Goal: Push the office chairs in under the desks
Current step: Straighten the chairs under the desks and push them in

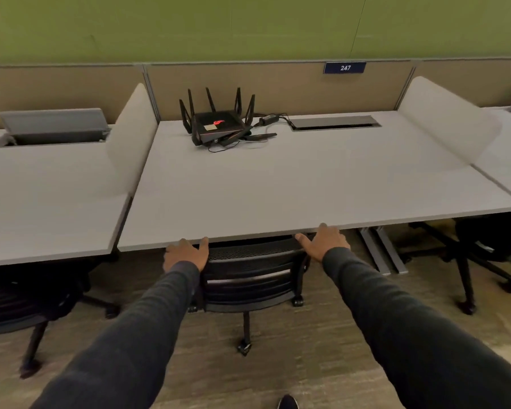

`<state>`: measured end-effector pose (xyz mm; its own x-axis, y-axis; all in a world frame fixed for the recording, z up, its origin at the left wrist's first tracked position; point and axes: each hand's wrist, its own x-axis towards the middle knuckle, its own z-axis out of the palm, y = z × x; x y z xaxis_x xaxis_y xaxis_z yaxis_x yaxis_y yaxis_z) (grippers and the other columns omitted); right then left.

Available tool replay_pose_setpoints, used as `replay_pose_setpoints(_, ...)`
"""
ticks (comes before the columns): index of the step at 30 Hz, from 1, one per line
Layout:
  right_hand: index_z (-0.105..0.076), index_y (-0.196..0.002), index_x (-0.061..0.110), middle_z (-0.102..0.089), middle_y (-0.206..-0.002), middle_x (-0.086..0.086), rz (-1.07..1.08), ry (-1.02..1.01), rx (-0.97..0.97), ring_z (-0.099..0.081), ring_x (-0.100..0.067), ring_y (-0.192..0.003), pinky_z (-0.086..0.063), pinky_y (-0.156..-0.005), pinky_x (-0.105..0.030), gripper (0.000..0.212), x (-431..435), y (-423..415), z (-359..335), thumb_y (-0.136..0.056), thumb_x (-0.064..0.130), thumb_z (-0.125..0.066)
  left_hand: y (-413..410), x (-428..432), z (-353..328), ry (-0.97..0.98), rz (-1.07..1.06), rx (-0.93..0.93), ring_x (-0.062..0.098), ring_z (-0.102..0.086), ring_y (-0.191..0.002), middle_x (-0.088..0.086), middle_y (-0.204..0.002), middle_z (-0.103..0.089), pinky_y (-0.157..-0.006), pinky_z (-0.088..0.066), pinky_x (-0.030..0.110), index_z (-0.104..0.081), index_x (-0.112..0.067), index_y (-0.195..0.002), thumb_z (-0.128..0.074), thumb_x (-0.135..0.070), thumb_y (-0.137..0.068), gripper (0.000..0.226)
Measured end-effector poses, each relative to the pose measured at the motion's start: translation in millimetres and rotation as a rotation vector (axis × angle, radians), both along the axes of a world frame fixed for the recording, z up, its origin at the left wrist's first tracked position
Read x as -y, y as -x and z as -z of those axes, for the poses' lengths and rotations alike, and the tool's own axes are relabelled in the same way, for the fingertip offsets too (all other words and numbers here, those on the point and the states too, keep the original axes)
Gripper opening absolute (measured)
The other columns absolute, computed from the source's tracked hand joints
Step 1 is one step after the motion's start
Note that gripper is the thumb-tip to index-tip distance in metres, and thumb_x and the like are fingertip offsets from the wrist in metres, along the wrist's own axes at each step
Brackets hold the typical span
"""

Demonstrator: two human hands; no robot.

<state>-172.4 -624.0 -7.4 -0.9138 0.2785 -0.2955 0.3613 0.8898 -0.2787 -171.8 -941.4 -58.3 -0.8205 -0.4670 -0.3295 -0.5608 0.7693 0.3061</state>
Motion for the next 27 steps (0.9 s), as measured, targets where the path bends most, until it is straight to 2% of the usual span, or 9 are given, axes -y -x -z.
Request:
replay_pose_setpoints(2,-0.042,-0.142,0.009,-0.041,-0.145,-0.021,0.003,0.024,0.037,-0.046,-0.040,-0.129,-0.045,-0.099,-0.046,0.078,-13,19,9,-0.090,0.065,-0.058,8,-2,4,0.065,-0.005,0.019,0.039,-0.050,-0.126,0.022,-0.140,-0.050,-0.100,-0.047,0.048,-0.049,-0.011,-0.140,-0.035,-0.081,-0.085,0.090)
replay_pose_setpoints(5,-0.042,-0.140,0.007,-0.051,-0.141,-0.019,0.004,0.135,0.123,-0.052,-0.037,-0.126,-0.046,-0.092,-0.039,0.073,-35,47,24,-0.092,0.058,-0.061,18,-9,7,0.115,-0.030,0.067,0.037,-0.055,-0.120,0.018,-0.134,-0.058,-0.091,-0.049,0.042,-0.055,-0.013,-0.134,-0.038,-0.086,-0.078,0.094)
replay_pose_setpoints(7,-0.049,-0.135,0.008,-0.058,-0.133,-0.017,0.033,0.272,0.134,-0.057,-0.035,-0.118,-0.048,-0.088,-0.034,0.067,-47,58,35,-0.092,0.057,-0.061,22,-15,7,0.156,-0.040,0.074,0.035,-0.060,-0.112,0.015,-0.124,-0.063,-0.078,-0.047,0.038,-0.061,-0.014,-0.125,-0.043,-0.088,-0.073,0.092)
replay_pose_setpoints(8,-0.053,-0.129,0.011,-0.060,-0.127,-0.015,0.061,0.347,0.112,-0.059,-0.033,-0.111,-0.051,-0.089,-0.035,0.061,-53,63,40,-0.091,0.057,-0.063,24,-19,7,0.176,-0.051,0.074,0.035,-0.060,-0.111,0.015,-0.122,-0.063,-0.077,-0.046,0.038,-0.061,-0.015,-0.123,-0.044,-0.087,-0.071,0.091)
replay_pose_setpoints(11,-0.059,-0.108,0.018,-0.066,-0.114,-0.009,0.133,0.488,0.041,-0.059,-0.023,-0.092,-0.047,-0.081,-0.030,0.040,-75,69,56,-0.087,0.050,-0.070,25,-35,9,0.203,-0.079,0.093,0.035,-0.058,-0.111,0.017,-0.124,-0.060,-0.080,-0.047,0.039,-0.061,-0.015,-0.123,-0.048,-0.085,-0.072,0.088)
replay_pose_setpoints(14,-0.058,-0.102,0.022,-0.065,-0.108,-0.005,0.138,0.544,0.025,-0.056,-0.013,-0.082,-0.041,-0.078,-0.027,0.031,-95,64,68,-0.087,0.046,-0.072,18,-51,11,0.211,-0.098,0.104,0.036,-0.056,-0.113,0.018,-0.127,-0.056,-0.084,-0.047,0.041,-0.062,-0.014,-0.125,-0.050,-0.082,-0.073,0.086)
replay_pose_setpoints(22,-0.060,-0.101,0.025,-0.059,-0.094,0.002,0.116,0.586,-0.012,-0.055,-0.015,-0.085,-0.041,-0.079,-0.029,0.031,-136,47,82,-0.085,0.048,-0.072,-5,-91,6,0.204,-0.166,0.097,0.035,-0.055,-0.111,0.017,-0.125,-0.054,-0.091,-0.049,0.044,-0.060,-0.020,-0.129,-0.051,-0.077,-0.074,0.080)
replay_pose_setpoints(27,-0.059,-0.099,0.025,-0.061,-0.095,0.000,0.118,0.566,-0.029,-0.057,-0.019,-0.089,-0.040,-0.079,-0.028,0.032,-179,39,82,-0.083,0.050,-0.072,-18,-135,5,0.208,-0.178,0.091,0.034,-0.057,-0.107,0.016,-0.119,-0.056,-0.084,-0.049,0.041,-0.063,-0.021,-0.122,-0.050,-0.078,-0.071,0.078)
